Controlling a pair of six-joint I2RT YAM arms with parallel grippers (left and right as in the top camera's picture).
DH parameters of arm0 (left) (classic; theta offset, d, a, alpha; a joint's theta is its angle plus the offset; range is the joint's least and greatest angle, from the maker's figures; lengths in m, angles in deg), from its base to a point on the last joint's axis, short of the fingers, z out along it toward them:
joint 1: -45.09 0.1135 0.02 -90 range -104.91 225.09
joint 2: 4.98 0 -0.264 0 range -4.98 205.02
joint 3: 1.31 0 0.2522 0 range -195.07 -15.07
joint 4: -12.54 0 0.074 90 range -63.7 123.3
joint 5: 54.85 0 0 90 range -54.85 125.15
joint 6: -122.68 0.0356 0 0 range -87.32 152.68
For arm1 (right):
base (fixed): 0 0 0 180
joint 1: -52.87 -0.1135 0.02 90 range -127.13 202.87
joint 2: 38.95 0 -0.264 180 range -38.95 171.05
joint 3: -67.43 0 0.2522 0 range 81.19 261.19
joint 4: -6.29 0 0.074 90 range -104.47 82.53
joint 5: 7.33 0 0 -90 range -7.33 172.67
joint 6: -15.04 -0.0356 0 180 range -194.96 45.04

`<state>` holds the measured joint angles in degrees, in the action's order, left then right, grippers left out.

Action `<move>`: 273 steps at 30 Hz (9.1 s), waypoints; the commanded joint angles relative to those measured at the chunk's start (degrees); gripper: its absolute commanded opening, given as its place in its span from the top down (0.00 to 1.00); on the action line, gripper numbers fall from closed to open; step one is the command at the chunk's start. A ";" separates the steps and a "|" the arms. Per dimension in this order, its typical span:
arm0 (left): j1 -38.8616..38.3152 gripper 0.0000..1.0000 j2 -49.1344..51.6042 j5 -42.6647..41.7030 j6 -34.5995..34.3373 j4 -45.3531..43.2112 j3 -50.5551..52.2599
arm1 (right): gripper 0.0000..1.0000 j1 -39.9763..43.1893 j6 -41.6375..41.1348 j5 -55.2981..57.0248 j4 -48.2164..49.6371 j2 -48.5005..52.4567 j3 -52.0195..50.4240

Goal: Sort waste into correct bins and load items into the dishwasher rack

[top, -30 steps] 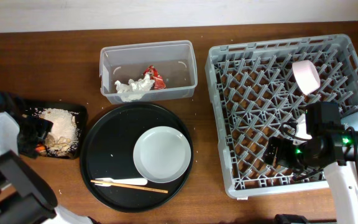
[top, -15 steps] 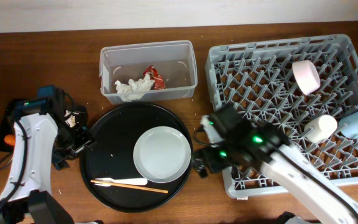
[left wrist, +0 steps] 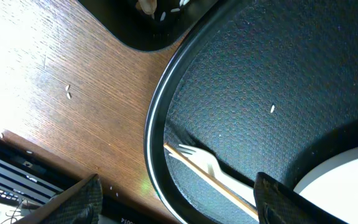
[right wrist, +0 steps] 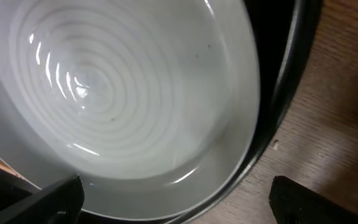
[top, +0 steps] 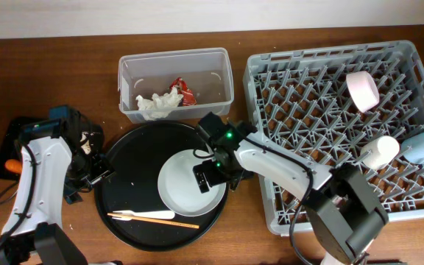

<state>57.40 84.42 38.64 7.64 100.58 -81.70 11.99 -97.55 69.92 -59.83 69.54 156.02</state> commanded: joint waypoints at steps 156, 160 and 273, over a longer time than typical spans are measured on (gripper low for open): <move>10.80 0.15 0.09 -1.11 0.70 -4.66 0.26 | 0.09 -25.53 15.47 8.13 10.93 -2.36 -2.27; 11.10 0.15 0.09 -1.14 0.70 -4.66 0.26 | 0.15 -27.04 13.07 10.73 14.21 3.26 -2.29; -2.25 0.13 0.09 -6.95 9.16 -10.05 0.26 | 0.02 25.49 7.30 3.96 -5.84 -25.55 -3.61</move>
<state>62.17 84.49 35.03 11.29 92.58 -81.59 31.98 -90.58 83.29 -65.71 48.34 150.46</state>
